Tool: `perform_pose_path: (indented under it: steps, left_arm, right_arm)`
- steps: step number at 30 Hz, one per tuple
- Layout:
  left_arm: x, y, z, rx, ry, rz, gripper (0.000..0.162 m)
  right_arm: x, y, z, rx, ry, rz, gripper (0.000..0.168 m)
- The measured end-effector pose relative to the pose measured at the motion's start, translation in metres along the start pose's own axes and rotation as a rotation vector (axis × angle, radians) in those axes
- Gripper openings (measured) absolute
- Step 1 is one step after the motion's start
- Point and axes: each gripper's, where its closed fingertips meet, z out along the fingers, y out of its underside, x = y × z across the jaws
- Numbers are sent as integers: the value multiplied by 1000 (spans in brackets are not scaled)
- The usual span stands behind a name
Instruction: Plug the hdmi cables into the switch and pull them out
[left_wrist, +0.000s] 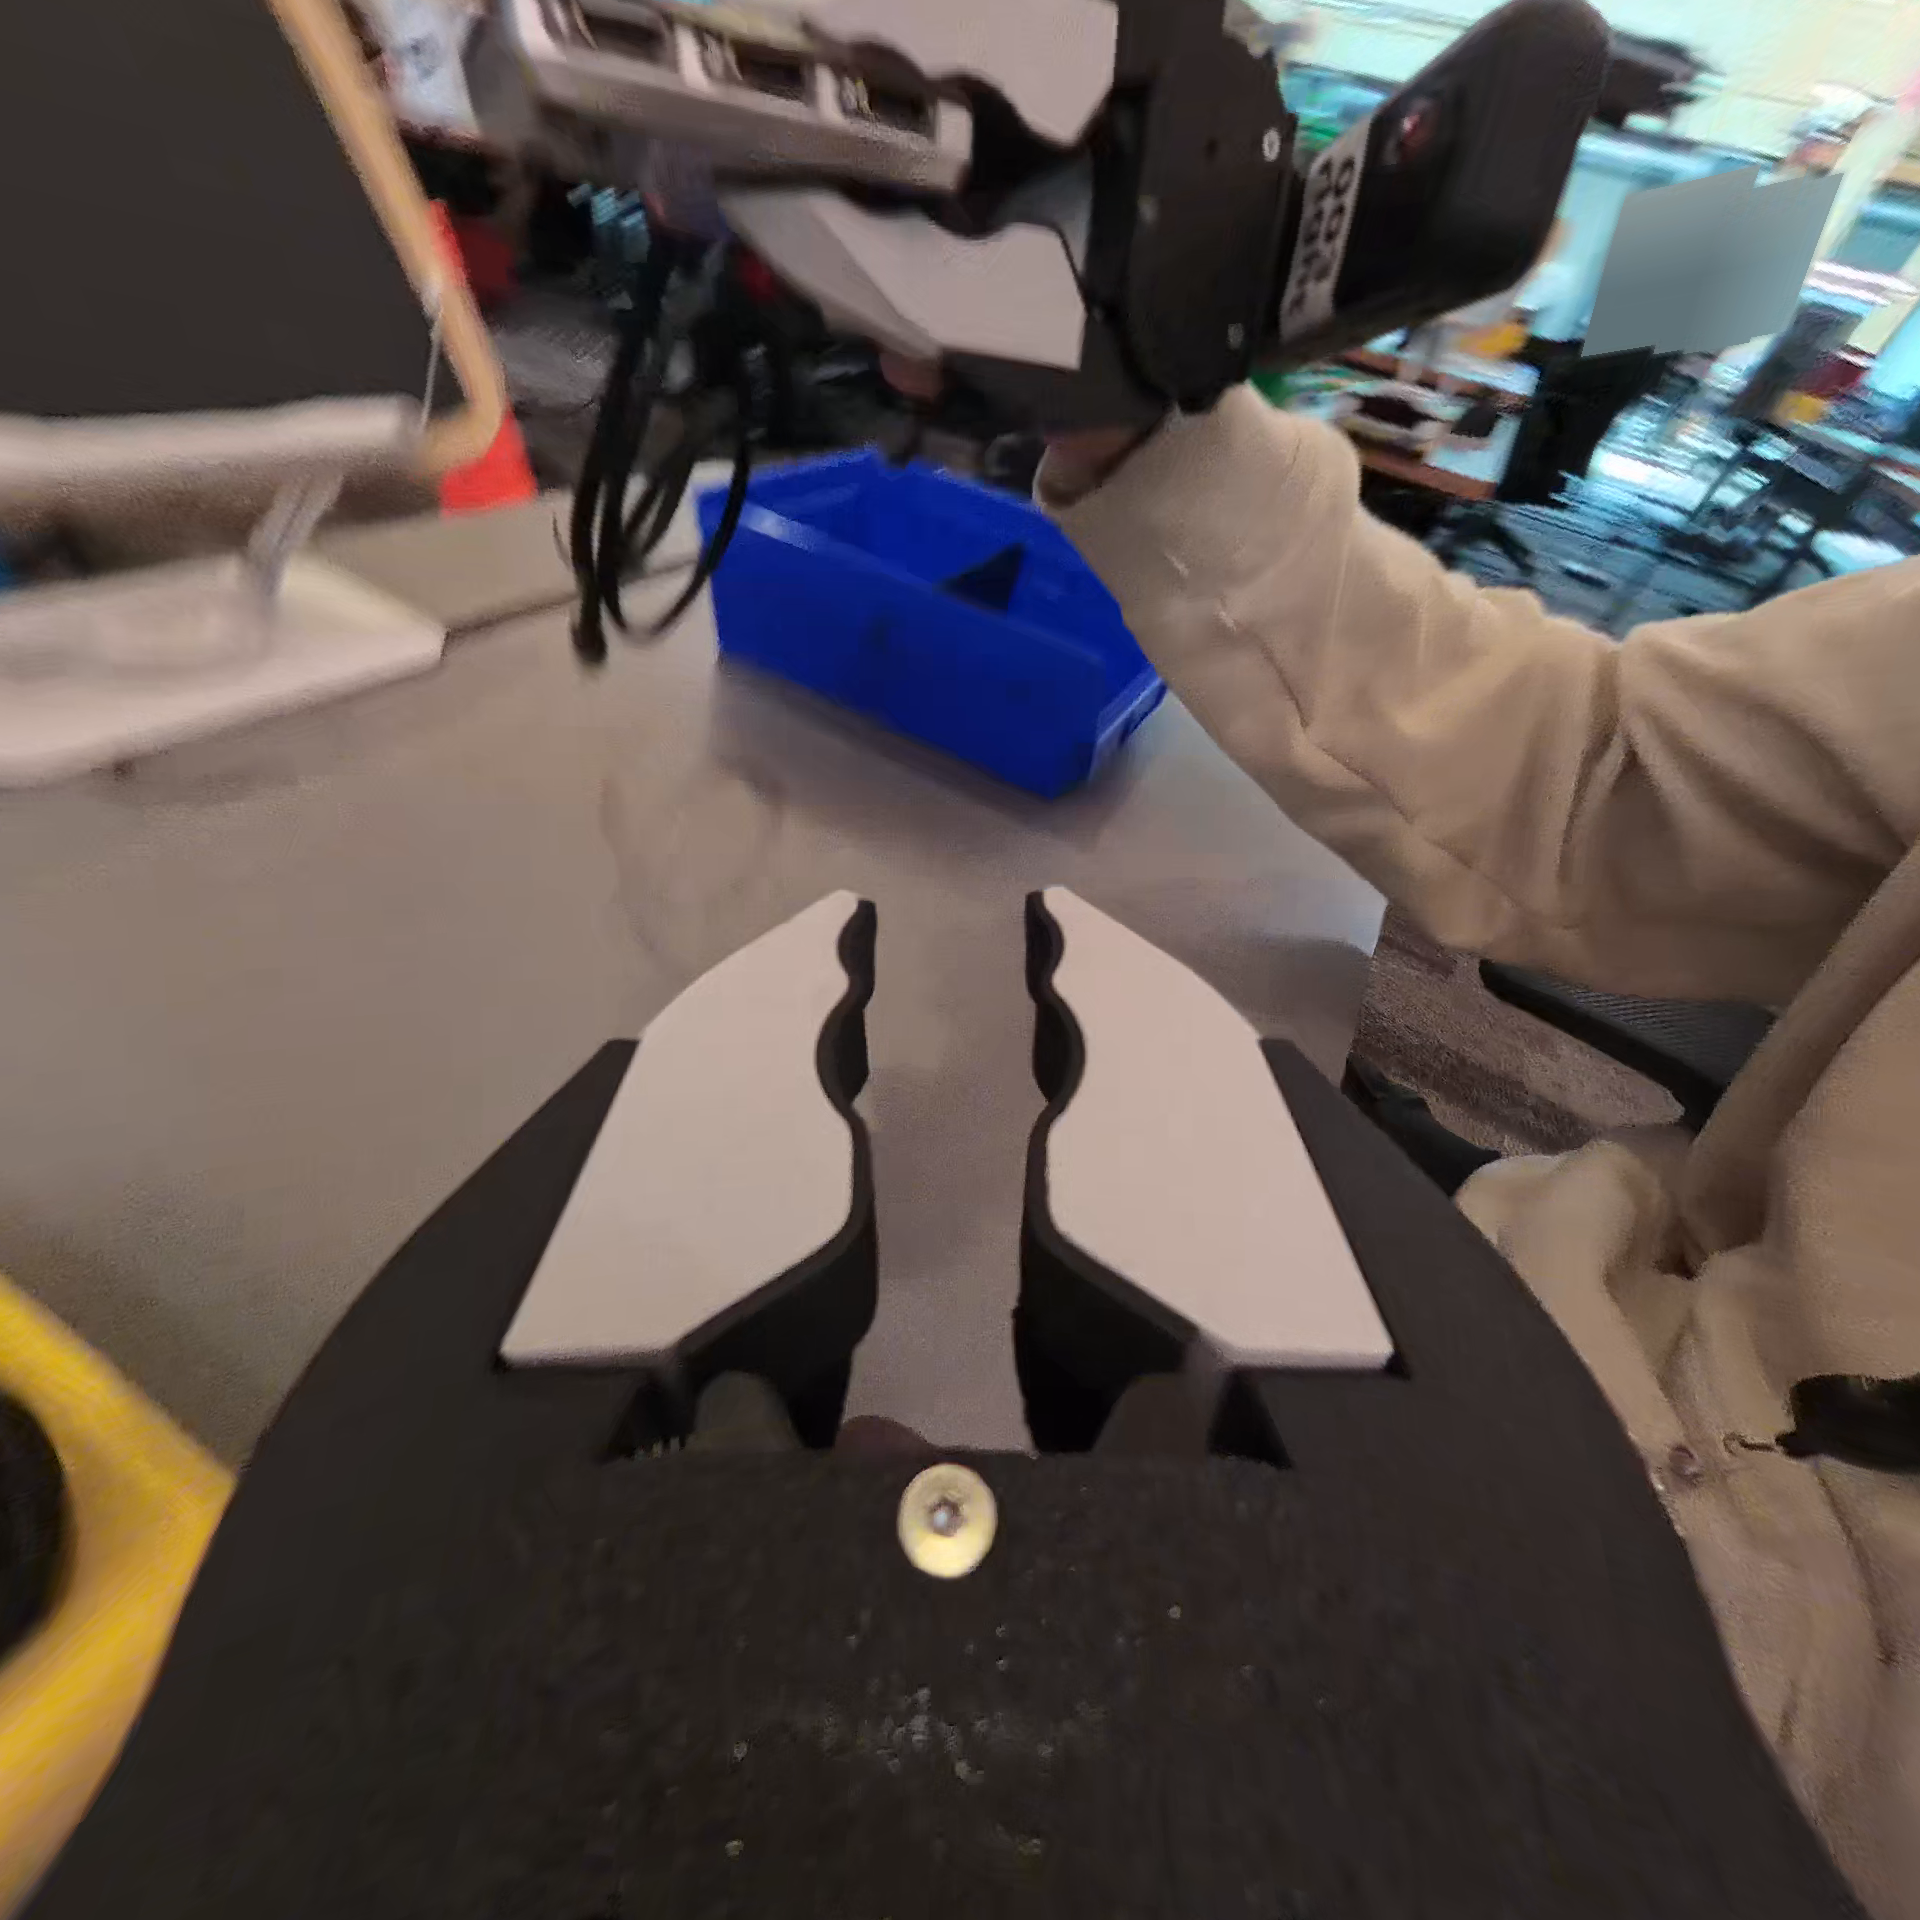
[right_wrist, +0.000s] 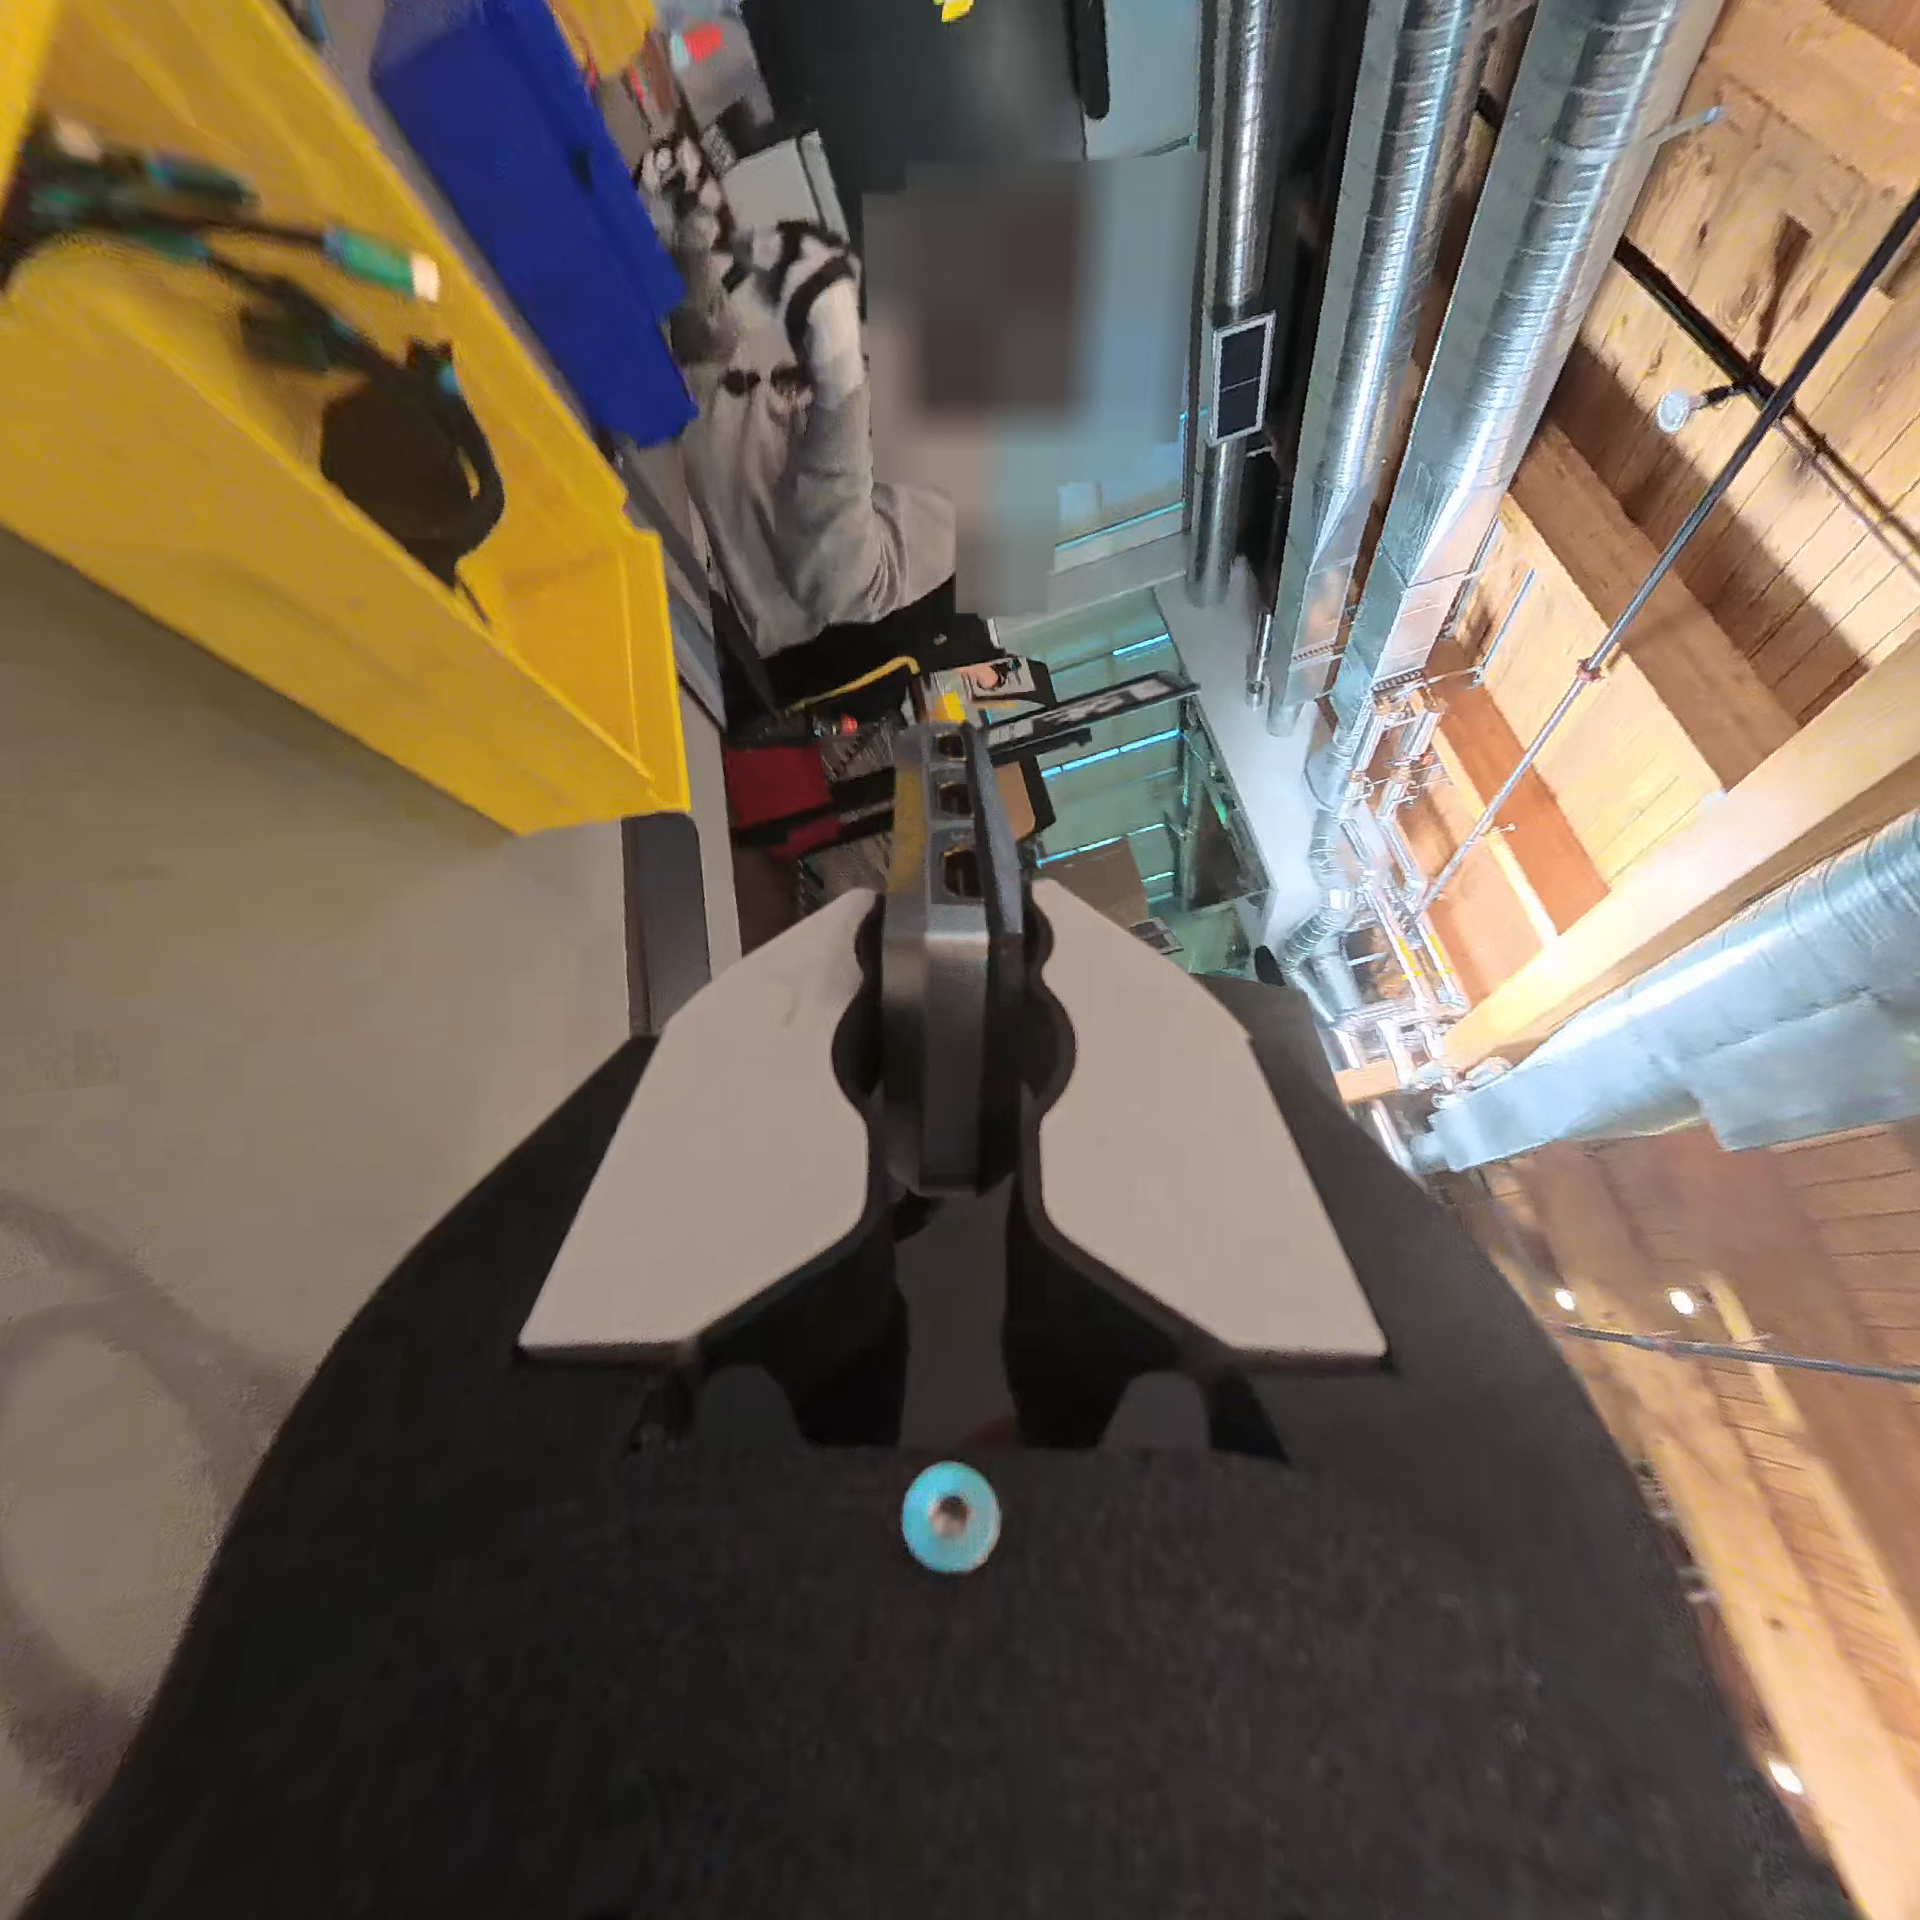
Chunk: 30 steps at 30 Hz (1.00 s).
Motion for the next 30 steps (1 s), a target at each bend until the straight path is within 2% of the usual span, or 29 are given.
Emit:
perform_pose_path:
  steps: [2,4,6,8,11,12,14,16,22,26,30]
  left_arm:
    - [9,45,-17,-13,-113,-83,26]
    - [13,74,-36,-14,-224,-100,25]
    - [8,88,-54,4,-343,-89,23]
    - [5,96,-66,17,-393,-93,20]
    - [-5,100,-77,33,-413,-150,20]
    - [-9,102,-79,33,-406,-182,20]
    - [-20,108,-84,30,-418,-250,22]
    - [-27,109,-88,33,-427,-285,23]
    - [-41,115,-91,-9,-518,-264,26]
    - [-54,115,-90,-29,-566,-253,36]
    - [-93,88,-96,-68,-624,-168,38]
  right_arm:
    - [-37,14,17,-27,21,-73,22]
    - [-77,26,28,-37,47,-125,22]
    - [-111,35,31,-23,94,-131,22]
    - [-138,43,27,-7,131,-114,22]
    - [-168,52,16,-2,116,-147,22]
    - [-167,50,14,9,128,-169,22]
    - [-168,53,10,14,125,-68,22]
    - [-172,51,10,19,115,-97,22]
    - [-179,47,15,33,75,-93,22]
    - [-178,48,14,31,74,-68,22]
    - [-182,49,15,22,60,-92,22]
